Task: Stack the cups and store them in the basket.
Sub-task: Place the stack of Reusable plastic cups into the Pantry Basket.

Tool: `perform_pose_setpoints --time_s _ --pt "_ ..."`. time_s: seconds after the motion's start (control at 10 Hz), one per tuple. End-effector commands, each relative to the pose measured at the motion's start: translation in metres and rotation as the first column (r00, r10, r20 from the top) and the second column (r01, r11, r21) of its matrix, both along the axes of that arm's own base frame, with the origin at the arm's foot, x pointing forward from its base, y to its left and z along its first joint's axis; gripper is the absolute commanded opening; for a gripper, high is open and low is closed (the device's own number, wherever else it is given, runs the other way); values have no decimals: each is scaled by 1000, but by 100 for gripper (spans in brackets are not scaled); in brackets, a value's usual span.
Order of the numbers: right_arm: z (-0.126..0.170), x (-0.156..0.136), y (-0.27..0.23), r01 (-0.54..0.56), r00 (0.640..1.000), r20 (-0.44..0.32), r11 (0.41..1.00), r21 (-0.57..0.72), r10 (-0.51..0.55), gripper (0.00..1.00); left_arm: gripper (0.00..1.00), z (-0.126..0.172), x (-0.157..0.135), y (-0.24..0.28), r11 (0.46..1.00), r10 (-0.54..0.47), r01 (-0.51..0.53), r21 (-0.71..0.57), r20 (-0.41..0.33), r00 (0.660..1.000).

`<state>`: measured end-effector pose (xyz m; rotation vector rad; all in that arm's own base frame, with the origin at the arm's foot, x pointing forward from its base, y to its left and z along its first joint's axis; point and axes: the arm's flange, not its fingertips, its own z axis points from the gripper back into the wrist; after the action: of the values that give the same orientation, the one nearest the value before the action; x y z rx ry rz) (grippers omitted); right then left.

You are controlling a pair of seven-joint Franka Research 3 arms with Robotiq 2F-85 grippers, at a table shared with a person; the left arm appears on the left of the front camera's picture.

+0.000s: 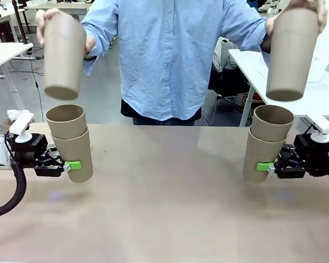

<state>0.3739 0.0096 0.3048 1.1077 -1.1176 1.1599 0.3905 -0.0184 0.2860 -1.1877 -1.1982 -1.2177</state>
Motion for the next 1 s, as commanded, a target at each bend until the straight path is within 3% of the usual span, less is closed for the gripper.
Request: perform_pose_setpoints --time_s 0.0,0.9 --pt "3 1 1 2 1000 12 1000 -4 -2 85 84 3 -1 -1 1000 -1 1 -7 10 1000" --pt "3 1 1 2 1000 12 1000 -4 -2 85 84 3 -1 -1 1000 -1 1 -7 10 1000"
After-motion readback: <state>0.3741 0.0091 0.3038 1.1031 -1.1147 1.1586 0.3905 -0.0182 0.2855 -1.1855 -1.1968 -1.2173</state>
